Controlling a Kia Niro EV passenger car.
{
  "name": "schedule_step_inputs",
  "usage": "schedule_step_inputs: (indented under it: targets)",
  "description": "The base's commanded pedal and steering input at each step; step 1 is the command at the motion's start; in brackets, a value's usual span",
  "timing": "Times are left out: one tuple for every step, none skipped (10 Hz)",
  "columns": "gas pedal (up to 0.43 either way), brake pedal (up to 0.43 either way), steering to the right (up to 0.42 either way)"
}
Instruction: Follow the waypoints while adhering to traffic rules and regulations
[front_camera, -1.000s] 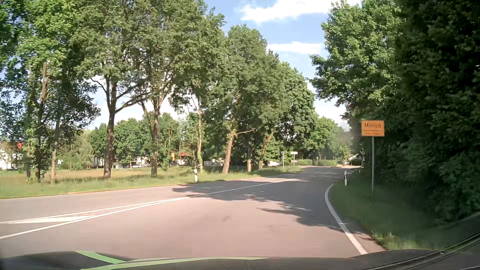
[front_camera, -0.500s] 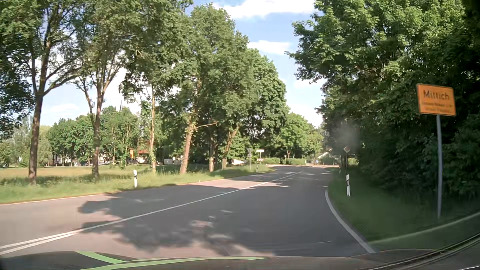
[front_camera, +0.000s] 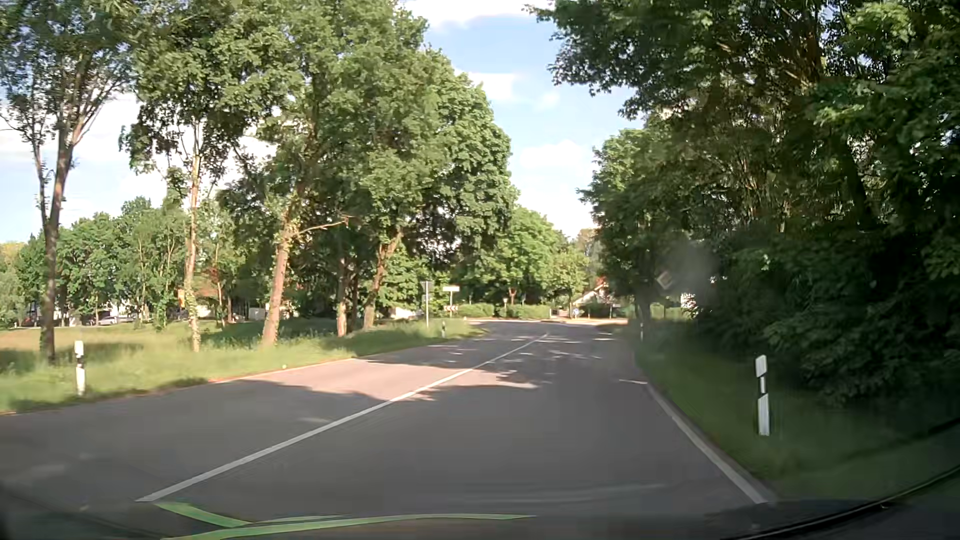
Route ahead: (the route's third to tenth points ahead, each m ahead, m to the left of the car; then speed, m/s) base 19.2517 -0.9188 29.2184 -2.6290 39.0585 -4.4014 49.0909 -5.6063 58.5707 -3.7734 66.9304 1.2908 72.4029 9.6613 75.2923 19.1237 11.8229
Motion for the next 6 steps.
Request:
schedule_step_inputs:
  targets:
    - [0.0,0.0,0.08]
    - [0.0,0.0,0.075]
    - [0.0,0.0,0.071]
    - [0.0,0.0,0.067]
    - [0.0,0.0,0.063]
    - [0.0,0.0,0.06]
